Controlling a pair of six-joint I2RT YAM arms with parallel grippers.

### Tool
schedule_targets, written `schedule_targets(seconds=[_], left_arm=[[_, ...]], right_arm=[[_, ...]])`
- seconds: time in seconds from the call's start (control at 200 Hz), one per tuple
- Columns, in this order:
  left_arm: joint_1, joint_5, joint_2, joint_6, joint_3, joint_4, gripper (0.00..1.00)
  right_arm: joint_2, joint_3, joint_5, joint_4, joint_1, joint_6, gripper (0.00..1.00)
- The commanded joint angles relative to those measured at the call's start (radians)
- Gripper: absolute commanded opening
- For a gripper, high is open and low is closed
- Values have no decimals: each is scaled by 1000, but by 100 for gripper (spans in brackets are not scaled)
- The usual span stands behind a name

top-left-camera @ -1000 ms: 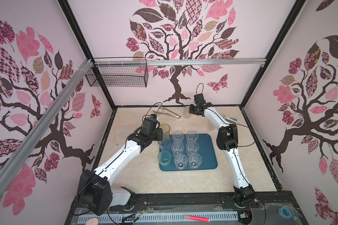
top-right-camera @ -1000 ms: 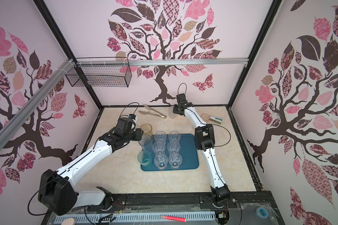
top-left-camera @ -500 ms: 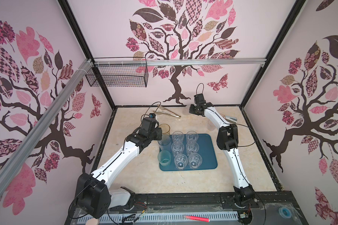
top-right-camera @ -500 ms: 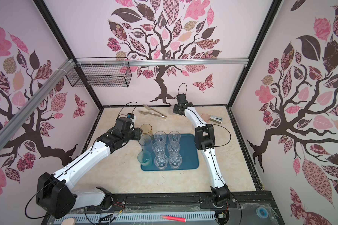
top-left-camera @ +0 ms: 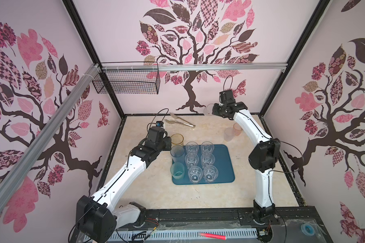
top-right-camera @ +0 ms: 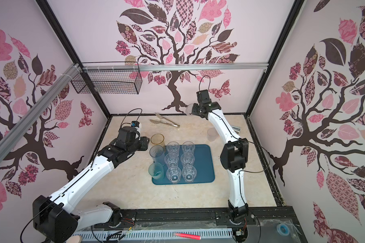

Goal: Place the glasses into the tray
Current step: Pick up the glass from the top-center of the table, then place the glass on the tray.

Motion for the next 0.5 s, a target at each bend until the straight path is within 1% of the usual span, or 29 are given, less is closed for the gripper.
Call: schedule_targets(seconds=[0.0, 0.1, 0.18, 0.26, 0.375, 0.495], left_arm=[[9, -8, -3, 6, 33, -19, 46], [9, 8, -8, 0, 27, -13, 46], [6, 23, -16, -9, 16, -8, 46], [2, 34, -26, -12, 4, 0, 45], [-5, 43, -32, -15, -7, 5, 45], [-8, 64, -35, -35, -12, 12, 45]], right_arm=[[-202, -159, 94, -86, -3, -15, 2], [-323, -319, 129, -131, -19, -23, 1], [-417, -459, 127, -140, -43, -24, 0], [-488, -563, 120, -150, -61, -28, 0], [-505, -658, 99, -180, -62, -45, 0], [-479, -741, 70, -142, -61, -44, 0]])
